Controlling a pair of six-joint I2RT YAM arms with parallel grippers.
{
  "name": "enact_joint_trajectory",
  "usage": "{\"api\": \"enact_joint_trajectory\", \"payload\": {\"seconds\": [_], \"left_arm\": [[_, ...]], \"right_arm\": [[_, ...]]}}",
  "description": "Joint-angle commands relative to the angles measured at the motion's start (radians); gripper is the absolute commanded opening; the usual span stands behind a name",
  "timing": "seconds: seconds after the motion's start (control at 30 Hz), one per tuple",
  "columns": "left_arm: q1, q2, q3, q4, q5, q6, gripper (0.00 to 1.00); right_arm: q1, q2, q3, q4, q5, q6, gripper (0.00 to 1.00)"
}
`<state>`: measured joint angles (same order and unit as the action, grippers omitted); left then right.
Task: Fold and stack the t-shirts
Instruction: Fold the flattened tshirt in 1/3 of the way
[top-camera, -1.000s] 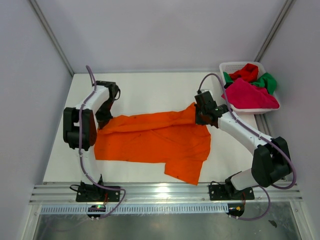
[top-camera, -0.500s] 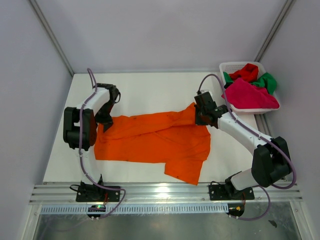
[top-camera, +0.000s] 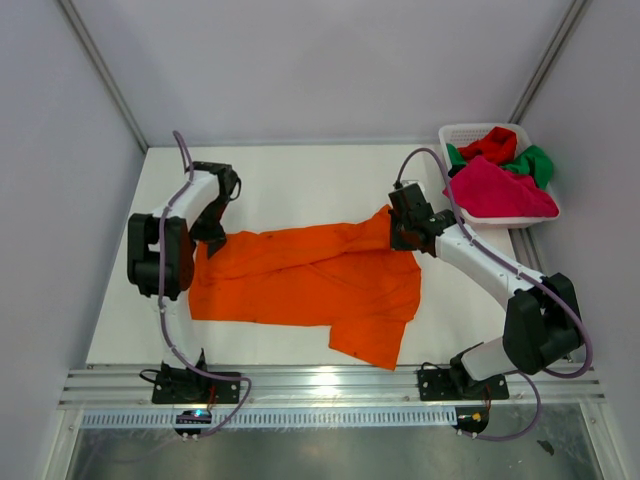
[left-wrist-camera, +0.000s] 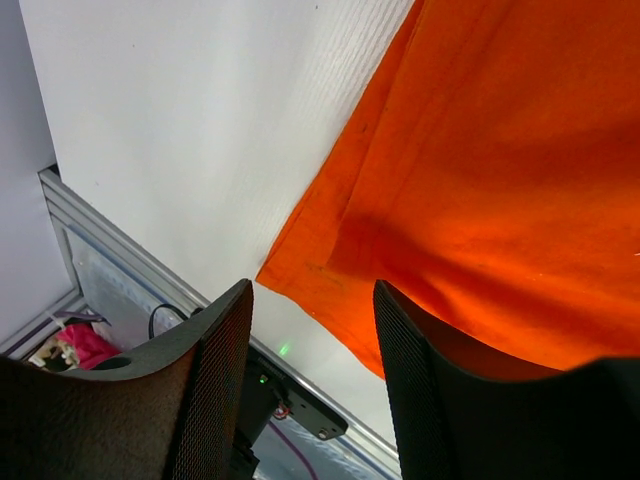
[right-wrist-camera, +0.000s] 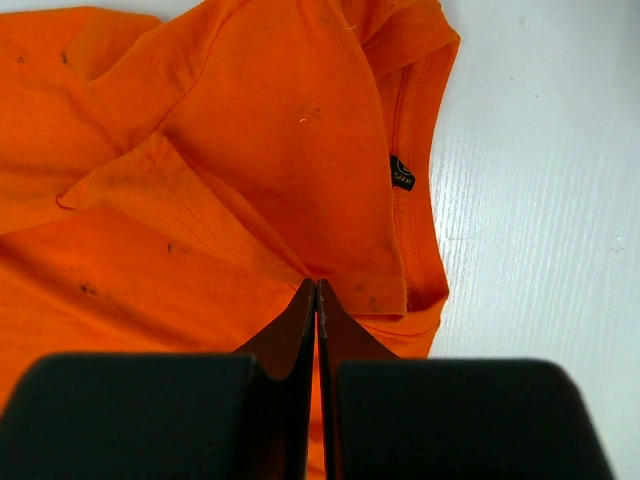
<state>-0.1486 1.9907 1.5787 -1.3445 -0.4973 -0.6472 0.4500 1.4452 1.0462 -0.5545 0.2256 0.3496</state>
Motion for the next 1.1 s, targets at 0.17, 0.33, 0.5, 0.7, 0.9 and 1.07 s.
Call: {"api": "enact_joint_trajectory", "payload": {"seconds": [0.17, 0.33, 0.5, 0.7, 0.9, 1.07], "left_arm": [[0.000, 0.045, 0.095, -0.091, -0.026, -0.003, 0.54], [0.000, 0.074, 0.138, -0.091, -0.009, -0.005, 0.53], [-0.002, 0.103, 0.176, -0.096, -0.006, 0.003, 0.53], [0.000, 0.126, 0.216, -0.107, -0.006, 0.006, 0.53], [0.000, 0.151, 0.248, -0.114, 0.008, 0.006, 0.53], [0.000, 0.152, 0.254, -0.113, 0.009, 0.012, 0.53]], "right_arm": [[0.006, -0.011, 0.032, -0.010, 0.031, -0.012, 0.03], [0.007, -0.046, 0.012, -0.024, 0.031, 0.002, 0.03], [0.010, -0.077, -0.031, -0.033, 0.032, 0.022, 0.03], [0.012, -0.121, -0.075, -0.044, 0.034, 0.051, 0.03], [0.015, -0.152, -0.107, -0.056, 0.026, 0.068, 0.03], [0.018, -0.131, -0.138, -0.039, 0.006, 0.068, 0.03]]}}
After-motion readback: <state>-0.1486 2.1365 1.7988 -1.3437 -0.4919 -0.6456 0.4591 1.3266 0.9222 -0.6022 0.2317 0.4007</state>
